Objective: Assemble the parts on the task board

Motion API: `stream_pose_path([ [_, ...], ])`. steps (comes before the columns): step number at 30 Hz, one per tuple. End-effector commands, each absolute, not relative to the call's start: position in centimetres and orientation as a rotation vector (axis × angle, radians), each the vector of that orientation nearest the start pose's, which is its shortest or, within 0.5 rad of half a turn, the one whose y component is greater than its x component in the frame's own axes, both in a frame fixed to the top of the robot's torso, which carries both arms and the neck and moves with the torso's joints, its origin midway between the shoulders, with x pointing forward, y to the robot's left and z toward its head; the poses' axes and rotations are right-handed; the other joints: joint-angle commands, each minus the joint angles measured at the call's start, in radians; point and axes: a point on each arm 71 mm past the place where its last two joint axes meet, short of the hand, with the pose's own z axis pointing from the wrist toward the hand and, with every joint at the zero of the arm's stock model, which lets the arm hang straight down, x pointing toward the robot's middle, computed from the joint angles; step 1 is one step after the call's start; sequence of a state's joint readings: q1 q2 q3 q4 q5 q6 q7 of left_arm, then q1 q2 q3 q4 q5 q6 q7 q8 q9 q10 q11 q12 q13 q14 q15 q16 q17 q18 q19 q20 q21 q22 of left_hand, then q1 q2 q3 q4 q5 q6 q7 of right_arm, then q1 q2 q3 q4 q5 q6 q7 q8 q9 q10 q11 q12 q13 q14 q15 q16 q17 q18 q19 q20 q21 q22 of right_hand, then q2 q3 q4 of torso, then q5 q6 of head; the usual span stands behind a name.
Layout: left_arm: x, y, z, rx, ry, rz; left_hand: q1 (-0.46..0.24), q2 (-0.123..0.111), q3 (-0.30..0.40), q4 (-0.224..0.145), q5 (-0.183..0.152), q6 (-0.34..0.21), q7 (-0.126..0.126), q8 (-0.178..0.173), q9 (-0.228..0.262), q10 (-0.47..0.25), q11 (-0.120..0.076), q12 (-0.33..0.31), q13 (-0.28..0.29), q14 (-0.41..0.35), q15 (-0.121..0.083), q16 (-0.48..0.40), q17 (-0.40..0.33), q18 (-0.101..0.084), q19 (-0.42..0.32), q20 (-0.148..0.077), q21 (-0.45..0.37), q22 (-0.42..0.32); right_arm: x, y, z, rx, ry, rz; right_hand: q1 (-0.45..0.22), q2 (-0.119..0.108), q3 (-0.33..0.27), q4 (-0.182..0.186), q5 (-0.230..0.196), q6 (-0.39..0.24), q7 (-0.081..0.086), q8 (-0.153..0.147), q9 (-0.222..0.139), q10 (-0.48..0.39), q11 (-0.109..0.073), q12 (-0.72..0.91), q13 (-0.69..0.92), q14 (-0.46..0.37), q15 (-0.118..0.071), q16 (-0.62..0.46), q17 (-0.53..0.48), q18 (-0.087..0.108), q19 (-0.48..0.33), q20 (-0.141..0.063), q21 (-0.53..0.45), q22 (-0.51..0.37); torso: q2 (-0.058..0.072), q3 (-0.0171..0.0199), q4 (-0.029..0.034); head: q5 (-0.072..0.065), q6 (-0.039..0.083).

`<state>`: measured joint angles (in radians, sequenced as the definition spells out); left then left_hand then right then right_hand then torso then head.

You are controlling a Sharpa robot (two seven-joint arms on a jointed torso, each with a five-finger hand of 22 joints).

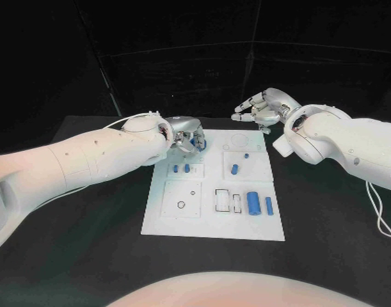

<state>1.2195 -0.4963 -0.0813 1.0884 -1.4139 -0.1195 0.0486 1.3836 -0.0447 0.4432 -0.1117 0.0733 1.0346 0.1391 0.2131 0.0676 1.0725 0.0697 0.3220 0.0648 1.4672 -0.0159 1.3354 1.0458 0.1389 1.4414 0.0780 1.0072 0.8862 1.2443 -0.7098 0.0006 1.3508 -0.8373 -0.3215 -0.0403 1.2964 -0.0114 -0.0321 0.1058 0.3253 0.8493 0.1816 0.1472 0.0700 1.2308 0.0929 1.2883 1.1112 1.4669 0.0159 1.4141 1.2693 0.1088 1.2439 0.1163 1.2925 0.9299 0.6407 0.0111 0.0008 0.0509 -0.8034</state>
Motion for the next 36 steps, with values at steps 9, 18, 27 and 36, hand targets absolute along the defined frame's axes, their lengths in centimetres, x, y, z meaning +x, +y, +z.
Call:
stream_pose_path([
  [9, 54.1, 15.7, -20.3, 0.202, 1.811, -0.725, -0.018, -0.006, 0.012, 0.001, 0.004, 0.012, 0.001, -0.007, 0.002, 0.014, 0.002, -0.008, 0.002, 0.016, -0.002, 0.003, -0.003, -0.013, 0.002, -0.001, 0.005, 0.004, 53.2, -19.0, -16.2, 0.430, 1.694, 0.957, 0.001, 0.012, -0.005, 0.002, 0.005, -0.004, -0.004, 0.005, -0.001, 0.001, -0.003, 0.002, 0.001, 0.041, -0.007, -0.003, 0.001, 0.013, -0.003, 0.000, -0.004, -0.001, 0.000, -0.0001, 0.0008, 0.004, 0.000],
  [18, 54.0, 17.5, -20.8, 0.180, 1.873, -0.683, -0.028, -0.011, 0.013, 0.003, 0.002, 0.016, 0.000, -0.009, 0.003, 0.018, 0.002, -0.011, 0.002, 0.015, -0.002, 0.004, -0.006, -0.013, 0.002, 0.000, 0.008, 0.008, 53.2, -19.1, -16.3, 0.430, 1.695, 0.956, 0.001, 0.012, -0.005, 0.002, 0.005, -0.004, -0.004, 0.005, -0.001, 0.001, -0.003, 0.002, 0.001, 0.041, -0.007, -0.003, 0.001, 0.013, -0.003, 0.000, -0.004, -0.001, -0.001, 0.0007, -0.0014, 0.009, -0.001],
  [27, 54.0, 18.0, -21.8, 0.171, 1.903, -0.657, -0.031, -0.014, 0.013, 0.003, 0.001, 0.017, -0.001, -0.010, 0.002, 0.019, 0.002, -0.014, 0.002, 0.014, -0.002, 0.003, -0.009, -0.013, 0.001, 0.000, 0.006, 0.006, 53.1, -19.1, -16.3, 0.430, 1.696, 0.957, 0.002, 0.014, -0.006, 0.003, 0.005, -0.002, -0.005, 0.007, -0.001, 0.001, -0.004, 0.002, 0.000, 0.041, -0.007, -0.004, 0.001, 0.013, -0.003, 0.000, -0.004, 0.000, 0.000, 0.0003, -0.0025, 0.009, 0.001],
  [36, 54.0, 17.9, -22.9, 0.177, 1.930, -0.641, -0.032, -0.015, 0.014, 0.003, 0.001, 0.017, -0.001, -0.011, 0.002, 0.019, 0.002, -0.014, 0.002, 0.014, -0.002, 0.003, -0.009, -0.013, 0.000, 0.000, 0.005, 0.005, 53.1, -19.1, -16.3, 0.431, 1.695, 0.956, 0.002, 0.014, -0.006, 0.003, 0.005, -0.002, -0.005, 0.007, -0.001, 0.001, -0.004, 0.002, 0.000, 0.041, -0.007, -0.004, 0.001, 0.013, -0.003, 0.000, -0.004, 0.000, 0.000, 0.0003, -0.0029, 0.010, 0.000],
])
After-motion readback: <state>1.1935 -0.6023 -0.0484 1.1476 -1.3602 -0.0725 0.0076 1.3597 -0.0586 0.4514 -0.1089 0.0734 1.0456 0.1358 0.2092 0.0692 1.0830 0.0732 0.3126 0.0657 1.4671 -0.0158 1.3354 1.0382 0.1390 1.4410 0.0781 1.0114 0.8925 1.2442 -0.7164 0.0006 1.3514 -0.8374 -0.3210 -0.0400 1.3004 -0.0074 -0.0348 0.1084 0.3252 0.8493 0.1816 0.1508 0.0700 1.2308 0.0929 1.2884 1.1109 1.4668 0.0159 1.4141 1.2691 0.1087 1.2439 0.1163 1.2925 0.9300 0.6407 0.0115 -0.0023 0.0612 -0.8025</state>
